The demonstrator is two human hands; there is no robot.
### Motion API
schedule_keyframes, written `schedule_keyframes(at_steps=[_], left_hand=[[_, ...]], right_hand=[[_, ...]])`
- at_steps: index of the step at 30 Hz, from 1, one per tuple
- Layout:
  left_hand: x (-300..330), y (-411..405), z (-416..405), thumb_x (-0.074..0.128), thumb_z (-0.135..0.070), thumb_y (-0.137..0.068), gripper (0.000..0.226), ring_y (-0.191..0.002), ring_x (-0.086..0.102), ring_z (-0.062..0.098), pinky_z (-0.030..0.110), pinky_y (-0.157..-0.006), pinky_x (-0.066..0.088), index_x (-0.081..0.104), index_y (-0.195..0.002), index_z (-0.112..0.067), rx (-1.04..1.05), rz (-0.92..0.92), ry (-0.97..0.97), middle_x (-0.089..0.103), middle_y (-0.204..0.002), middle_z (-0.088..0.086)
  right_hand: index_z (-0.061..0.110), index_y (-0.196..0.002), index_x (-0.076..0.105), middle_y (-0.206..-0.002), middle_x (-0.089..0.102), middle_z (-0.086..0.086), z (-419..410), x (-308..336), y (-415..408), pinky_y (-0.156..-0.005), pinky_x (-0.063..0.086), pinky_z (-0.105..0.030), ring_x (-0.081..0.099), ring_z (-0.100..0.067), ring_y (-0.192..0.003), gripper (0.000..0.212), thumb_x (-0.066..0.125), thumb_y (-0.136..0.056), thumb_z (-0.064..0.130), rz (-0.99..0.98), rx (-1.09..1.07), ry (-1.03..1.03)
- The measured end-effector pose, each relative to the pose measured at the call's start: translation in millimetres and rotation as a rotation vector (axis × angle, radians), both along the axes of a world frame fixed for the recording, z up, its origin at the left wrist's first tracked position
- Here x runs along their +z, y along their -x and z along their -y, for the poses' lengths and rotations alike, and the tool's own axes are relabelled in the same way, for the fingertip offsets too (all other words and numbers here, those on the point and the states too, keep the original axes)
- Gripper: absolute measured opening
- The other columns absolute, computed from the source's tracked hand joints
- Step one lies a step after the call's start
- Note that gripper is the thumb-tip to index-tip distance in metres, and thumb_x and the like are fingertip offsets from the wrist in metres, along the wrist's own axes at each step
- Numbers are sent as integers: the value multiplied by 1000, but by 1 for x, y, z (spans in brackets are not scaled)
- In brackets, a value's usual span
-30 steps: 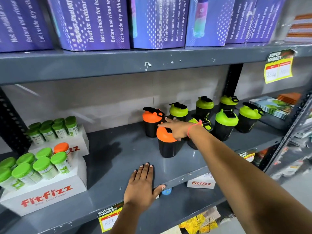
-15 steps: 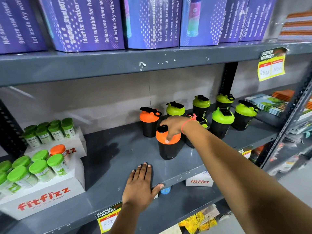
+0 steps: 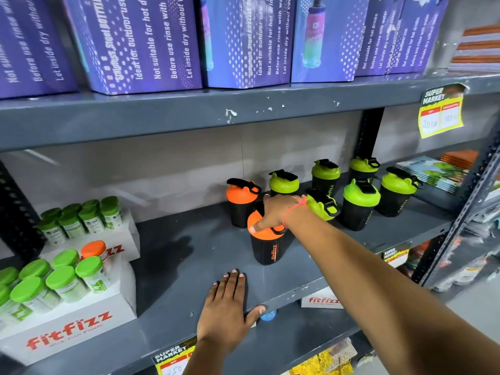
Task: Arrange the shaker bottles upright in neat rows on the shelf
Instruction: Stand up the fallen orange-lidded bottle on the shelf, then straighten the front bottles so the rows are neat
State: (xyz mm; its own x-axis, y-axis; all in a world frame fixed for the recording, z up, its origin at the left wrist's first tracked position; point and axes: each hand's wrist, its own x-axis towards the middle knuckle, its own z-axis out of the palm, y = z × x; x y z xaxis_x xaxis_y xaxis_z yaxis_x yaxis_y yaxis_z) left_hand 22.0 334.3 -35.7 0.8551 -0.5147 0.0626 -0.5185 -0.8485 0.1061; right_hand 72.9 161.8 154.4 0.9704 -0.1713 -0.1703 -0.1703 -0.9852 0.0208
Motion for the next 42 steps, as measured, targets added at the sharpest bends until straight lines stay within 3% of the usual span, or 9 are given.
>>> schedule_keyframes(at_steps=[9,15,18,20,24,28,33,36,42], left_hand=[[15,1,3,20,-58,-92,69,-144,0,15,33,-116,-2,0,-144,-18,35,-140,136,1,-158,1],[46,-14,46,38,-18,-97,56,-141,17,16,31,-114,13,8,-144,-21,221,-645,1011,14,-155,-1],[43,-16,68,37,-9,-94,59,-140,19,18,29,-111,16,8,-144,-19,240,-683,1108,16,-154,1],[35,-17,81,37,-8,-91,60,-141,17,20,34,-116,12,12,-144,-19,262,-668,1136,19,-154,2],[25,-20,97,37,-1,-86,62,-139,21,28,50,-115,17,22,-143,-20,318,-611,1163,32,-150,6],[24,-16,106,39,3,-89,60,-136,31,23,43,-114,22,23,-143,-19,445,-455,1237,30,-151,5],[19,30,147,47,-15,-92,31,-113,53,33,39,-94,36,54,-121,-10,800,126,1294,60,-119,17],[20,41,205,42,-22,-91,31,-111,55,27,32,-93,36,60,-115,-13,662,56,1204,62,-116,9],[37,8,264,41,-2,-93,50,-135,32,16,28,-111,21,28,-140,-12,625,-304,1296,33,-148,6]], right_hand=[[13,-137,34,-134,52,-11,3,-4,-1,-98,44,-43,51,-33,-119,82,69,-71,46,-13,34,-141],[15,-95,60,-95,62,-11,20,-67,29,-85,42,-36,56,-30,-99,36,40,-92,45,931,-460,-1211],[22,-75,59,-80,54,-4,21,-110,36,-77,41,-32,50,-19,-77,40,34,-94,47,735,-646,-1520],[26,-62,52,-69,47,6,19,-123,34,-65,37,-25,43,-9,-65,45,32,-92,52,595,-622,-1531],[8,-112,63,-109,63,-14,20,-132,28,-103,40,-47,55,-27,-107,58,32,-92,52,478,-563,-1482],[12,-123,57,-129,58,-12,35,-129,38,-107,36,-40,50,-29,-122,50,35,-94,46,431,-474,-1511],[25,-87,64,-95,71,-11,88,-145,75,-80,45,-25,63,-27,-90,13,52,-91,20,710,-377,-1324],[18,-100,58,-107,61,-15,138,-152,77,-79,41,-10,57,-27,-97,21,53,-88,1,833,-443,-1370],[17,-144,24,-152,30,-7,174,-151,54,-108,26,-26,31,-20,-138,62,47,-89,4,342,-161,-1255]])
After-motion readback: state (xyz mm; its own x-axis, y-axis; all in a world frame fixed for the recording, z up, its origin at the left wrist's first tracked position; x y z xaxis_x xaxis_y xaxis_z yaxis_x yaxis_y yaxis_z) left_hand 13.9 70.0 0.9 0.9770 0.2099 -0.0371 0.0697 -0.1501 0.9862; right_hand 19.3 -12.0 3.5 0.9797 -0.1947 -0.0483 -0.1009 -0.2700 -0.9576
